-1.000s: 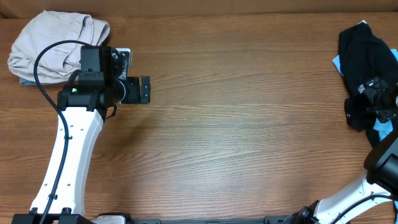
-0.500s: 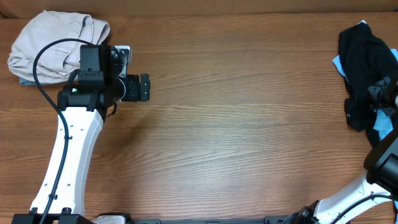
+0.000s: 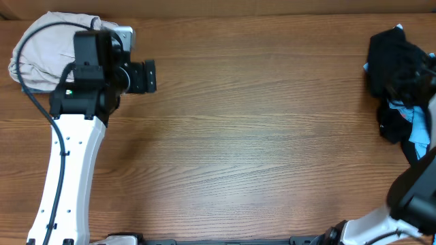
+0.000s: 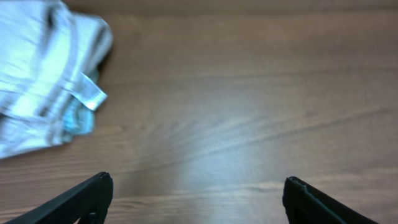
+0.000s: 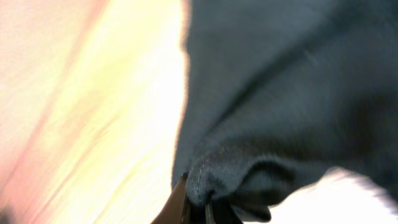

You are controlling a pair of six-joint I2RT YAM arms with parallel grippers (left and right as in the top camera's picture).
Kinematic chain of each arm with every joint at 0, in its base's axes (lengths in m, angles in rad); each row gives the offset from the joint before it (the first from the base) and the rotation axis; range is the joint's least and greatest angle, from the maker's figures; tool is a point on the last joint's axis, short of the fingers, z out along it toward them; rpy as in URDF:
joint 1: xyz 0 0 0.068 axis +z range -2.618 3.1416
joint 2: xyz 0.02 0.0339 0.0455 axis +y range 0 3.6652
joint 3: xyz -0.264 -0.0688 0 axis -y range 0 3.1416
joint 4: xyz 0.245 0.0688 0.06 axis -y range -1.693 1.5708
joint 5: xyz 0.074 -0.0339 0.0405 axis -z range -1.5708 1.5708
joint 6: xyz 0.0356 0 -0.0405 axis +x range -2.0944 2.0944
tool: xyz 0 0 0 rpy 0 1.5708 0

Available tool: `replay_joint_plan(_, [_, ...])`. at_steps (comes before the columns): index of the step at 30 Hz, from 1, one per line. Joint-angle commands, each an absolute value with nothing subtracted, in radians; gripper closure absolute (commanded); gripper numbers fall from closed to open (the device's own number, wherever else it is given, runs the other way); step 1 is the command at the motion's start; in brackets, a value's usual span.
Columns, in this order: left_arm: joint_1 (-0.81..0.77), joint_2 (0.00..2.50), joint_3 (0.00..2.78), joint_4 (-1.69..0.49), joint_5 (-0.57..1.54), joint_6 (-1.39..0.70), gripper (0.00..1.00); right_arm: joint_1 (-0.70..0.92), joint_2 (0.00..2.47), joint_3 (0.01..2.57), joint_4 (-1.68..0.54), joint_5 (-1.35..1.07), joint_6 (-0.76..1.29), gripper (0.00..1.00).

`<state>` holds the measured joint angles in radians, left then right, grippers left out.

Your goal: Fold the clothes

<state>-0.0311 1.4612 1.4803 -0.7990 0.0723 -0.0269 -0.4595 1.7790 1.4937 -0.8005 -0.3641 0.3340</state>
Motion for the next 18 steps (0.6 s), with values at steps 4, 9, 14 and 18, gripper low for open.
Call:
replay_joint_plan(4, [-0.023, 1.463, 1.552, -0.811, -0.097, -0.022, 0.06, -0.18, 1.643, 1.528, -0.883, -0.455, 0.303, 0.96])
replay_joint_plan(9, [0.012, 1.464, 1.552, -0.815, -0.139, -0.022, 0.04, 0.096, 1.65, 1.522, -0.927, -0.446, 0.308, 0.95])
replay_joint_plan(14, [0.075, 1.464, 1.552, -0.82, -0.138, -0.022, 0.03, 0.339, 1.65, 1.52, -0.921, -0.446, 0.312, 0.73])
replay_joint_plan(18, [0.098, 1.464, 1.552, -0.84, -0.137, -0.01, 0.02, 0.456, 1.65, 1.521, -0.918, -0.447, 0.315, 0.61])
